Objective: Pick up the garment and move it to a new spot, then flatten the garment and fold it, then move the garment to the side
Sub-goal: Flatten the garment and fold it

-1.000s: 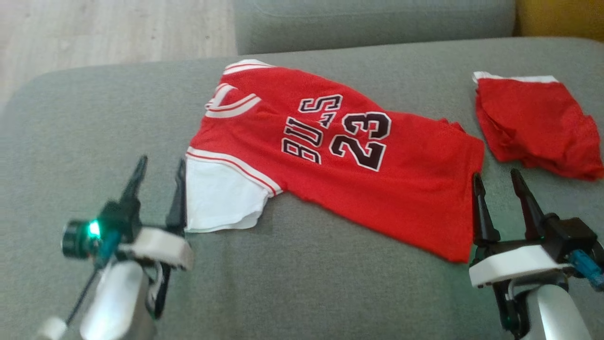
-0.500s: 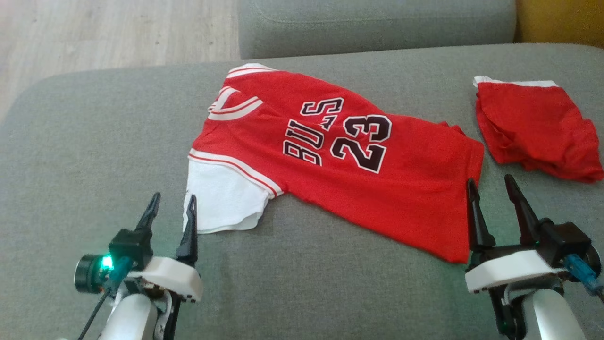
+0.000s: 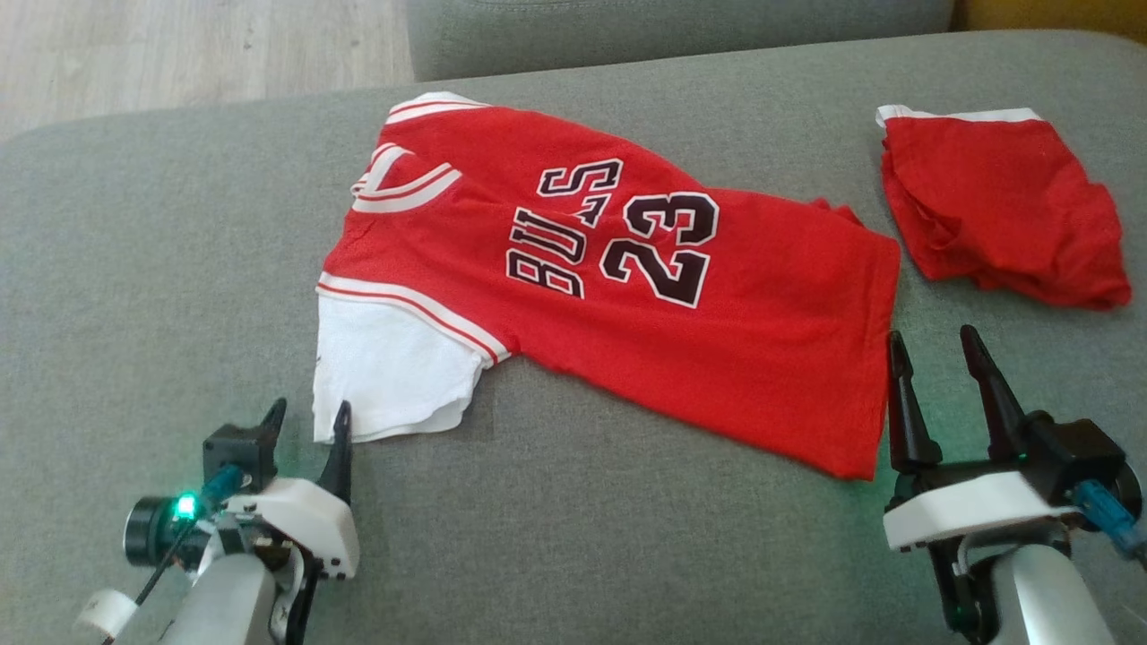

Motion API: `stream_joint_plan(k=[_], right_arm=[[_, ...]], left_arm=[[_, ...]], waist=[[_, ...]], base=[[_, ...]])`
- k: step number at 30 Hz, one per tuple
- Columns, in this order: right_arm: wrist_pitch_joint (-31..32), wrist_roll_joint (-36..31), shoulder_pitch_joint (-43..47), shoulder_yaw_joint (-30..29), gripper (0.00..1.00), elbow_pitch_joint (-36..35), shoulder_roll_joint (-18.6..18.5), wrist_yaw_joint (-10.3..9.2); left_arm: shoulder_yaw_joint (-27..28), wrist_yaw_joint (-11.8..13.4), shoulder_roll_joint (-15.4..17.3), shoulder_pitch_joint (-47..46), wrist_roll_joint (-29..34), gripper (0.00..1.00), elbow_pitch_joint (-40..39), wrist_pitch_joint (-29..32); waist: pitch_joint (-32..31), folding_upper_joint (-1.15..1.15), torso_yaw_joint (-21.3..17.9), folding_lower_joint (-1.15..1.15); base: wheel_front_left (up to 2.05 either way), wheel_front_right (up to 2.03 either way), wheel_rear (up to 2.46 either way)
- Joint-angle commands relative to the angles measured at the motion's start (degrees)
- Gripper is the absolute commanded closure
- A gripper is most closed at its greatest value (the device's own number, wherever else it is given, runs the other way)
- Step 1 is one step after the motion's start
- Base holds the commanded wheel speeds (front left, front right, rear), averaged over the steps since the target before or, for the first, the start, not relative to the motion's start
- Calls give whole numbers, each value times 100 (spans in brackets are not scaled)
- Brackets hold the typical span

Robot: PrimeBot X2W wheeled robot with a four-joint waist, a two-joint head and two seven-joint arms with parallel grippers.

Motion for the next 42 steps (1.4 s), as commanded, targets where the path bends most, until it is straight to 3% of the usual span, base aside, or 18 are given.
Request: stream_joint_plan(k=[1,15,16,17,20,30,42], right_arm=[[-52,18,-209,125,0,-191,-32,-5],[-43,8,-268,94,0,-212,-32,-5],[-46,9,-266,97,0,-208,-32,-5],[-49,8,-261,99,0,-204,-32,-5],[-32,15,-223,73,0,-205,-32,-5],[453,93,307,-131,0,78,-32,-5],[1219,531,378,406,0,568,-32,-5]], left_arm=[[170,-6,175,-282,-28,0,-84,-40],[-16,-228,213,-570,-130,0,641,414],[-38,-258,213,-580,-140,36,680,458],[-54,-280,217,-592,-146,100,702,473],[-66,-294,249,-618,-146,100,669,338],[162,116,279,-675,-85,100,-288,-976],[120,286,299,-455,41,100,-1481,-1187]], waist=[[24,0,-20,0],[133,0,-123,0],[134,0,-128,0],[133,0,-132,0],[118,0,-144,0],[-63,0,-114,0],[-103,0,-29,0]], base=[[0,0,0],[0,0,0],[0,0,0],[0,0,0],[0,0,0],[0,0,0],[0,0,0]])
